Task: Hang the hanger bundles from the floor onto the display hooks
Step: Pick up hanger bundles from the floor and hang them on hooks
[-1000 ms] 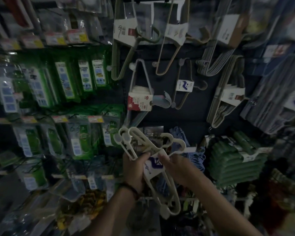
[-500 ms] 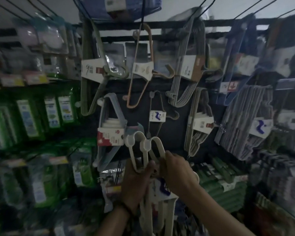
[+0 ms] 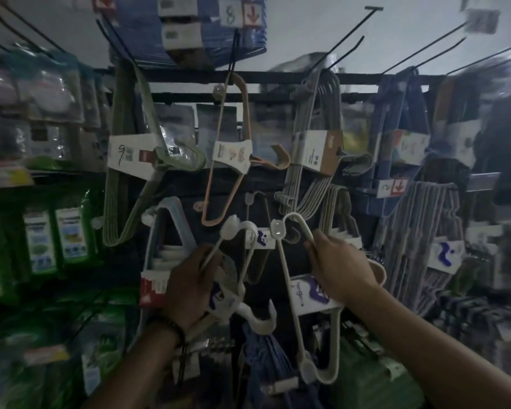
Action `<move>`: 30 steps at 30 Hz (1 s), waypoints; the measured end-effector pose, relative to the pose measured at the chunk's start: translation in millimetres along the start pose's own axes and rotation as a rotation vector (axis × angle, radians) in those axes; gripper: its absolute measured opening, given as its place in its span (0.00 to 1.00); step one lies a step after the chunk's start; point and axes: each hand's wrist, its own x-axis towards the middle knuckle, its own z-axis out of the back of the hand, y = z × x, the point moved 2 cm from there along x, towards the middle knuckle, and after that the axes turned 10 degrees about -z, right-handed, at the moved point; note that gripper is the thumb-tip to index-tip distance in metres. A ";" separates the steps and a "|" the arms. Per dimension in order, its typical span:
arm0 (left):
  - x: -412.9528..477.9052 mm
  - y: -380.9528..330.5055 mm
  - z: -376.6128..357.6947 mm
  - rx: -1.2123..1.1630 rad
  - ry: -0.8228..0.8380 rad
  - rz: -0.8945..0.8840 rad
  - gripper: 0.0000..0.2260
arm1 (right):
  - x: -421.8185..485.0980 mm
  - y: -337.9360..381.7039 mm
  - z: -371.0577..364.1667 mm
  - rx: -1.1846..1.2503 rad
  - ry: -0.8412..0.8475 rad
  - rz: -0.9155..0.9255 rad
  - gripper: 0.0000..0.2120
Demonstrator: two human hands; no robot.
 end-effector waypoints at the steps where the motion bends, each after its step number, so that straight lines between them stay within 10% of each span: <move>1: 4.9 3.9 2.7 0.016 -0.012 -0.024 0.10 | 7.9 1.9 -3.6 -0.006 -0.021 0.012 0.10; 9: 21.0 20.0 -13.1 0.027 -0.094 -0.048 0.12 | 58.4 15.3 -42.4 0.037 -0.107 -0.020 0.11; 23: 31.9 54.5 -51.2 0.193 -0.111 0.019 0.27 | 182.6 35.1 -154.4 -0.318 0.246 -0.083 0.08; 30: 49.9 51.0 -74.1 0.198 -0.048 0.032 0.11 | 188.4 25.4 -125.7 -0.190 0.317 0.051 0.17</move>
